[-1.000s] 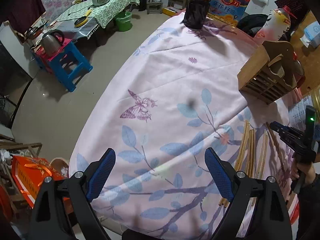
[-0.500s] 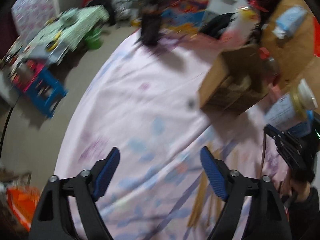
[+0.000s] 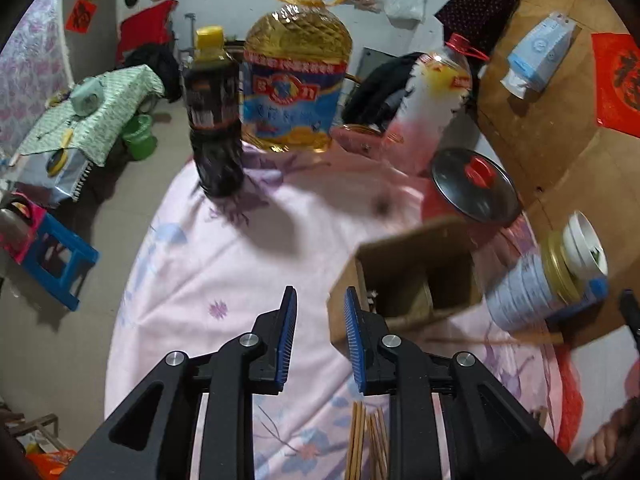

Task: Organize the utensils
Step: 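Open the right tool to drop the chopstick into the holder, then lower the right tool onto another chopstick and close it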

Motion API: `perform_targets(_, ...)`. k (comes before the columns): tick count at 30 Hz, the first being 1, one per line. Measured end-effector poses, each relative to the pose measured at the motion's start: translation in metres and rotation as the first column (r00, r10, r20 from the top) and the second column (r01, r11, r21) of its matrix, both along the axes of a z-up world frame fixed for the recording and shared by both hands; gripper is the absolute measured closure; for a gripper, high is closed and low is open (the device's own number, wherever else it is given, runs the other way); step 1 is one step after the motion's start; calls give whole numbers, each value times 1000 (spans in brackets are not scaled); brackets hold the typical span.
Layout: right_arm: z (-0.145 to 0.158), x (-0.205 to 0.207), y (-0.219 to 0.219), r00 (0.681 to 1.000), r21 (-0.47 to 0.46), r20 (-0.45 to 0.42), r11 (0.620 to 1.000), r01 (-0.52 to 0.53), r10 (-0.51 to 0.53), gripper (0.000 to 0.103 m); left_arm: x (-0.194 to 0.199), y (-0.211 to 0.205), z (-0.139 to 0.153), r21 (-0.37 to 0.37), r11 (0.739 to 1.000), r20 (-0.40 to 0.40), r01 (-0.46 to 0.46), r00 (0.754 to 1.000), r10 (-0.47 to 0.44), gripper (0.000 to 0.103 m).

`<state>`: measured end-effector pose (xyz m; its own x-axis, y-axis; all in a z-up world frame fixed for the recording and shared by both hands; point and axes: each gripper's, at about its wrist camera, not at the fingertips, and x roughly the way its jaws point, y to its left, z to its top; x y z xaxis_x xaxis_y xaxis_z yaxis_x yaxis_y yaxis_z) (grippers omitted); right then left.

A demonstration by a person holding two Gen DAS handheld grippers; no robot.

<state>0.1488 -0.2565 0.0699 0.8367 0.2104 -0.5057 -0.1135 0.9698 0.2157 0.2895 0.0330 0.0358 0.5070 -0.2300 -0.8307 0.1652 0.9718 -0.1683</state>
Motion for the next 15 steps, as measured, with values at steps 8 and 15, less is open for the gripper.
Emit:
perform_targets(8, -75, 0, -21, 984, -24, -177, 999, 32, -36, 78, -56, 38, -2, -8, 999, 53, -39, 998, 39, 36)
perform_targets(15, -177, -38, -70, 907, -52, -408, 995, 88, -101, 78, -92, 77, -49, 41, 994, -75, -103, 992, 106, 36)
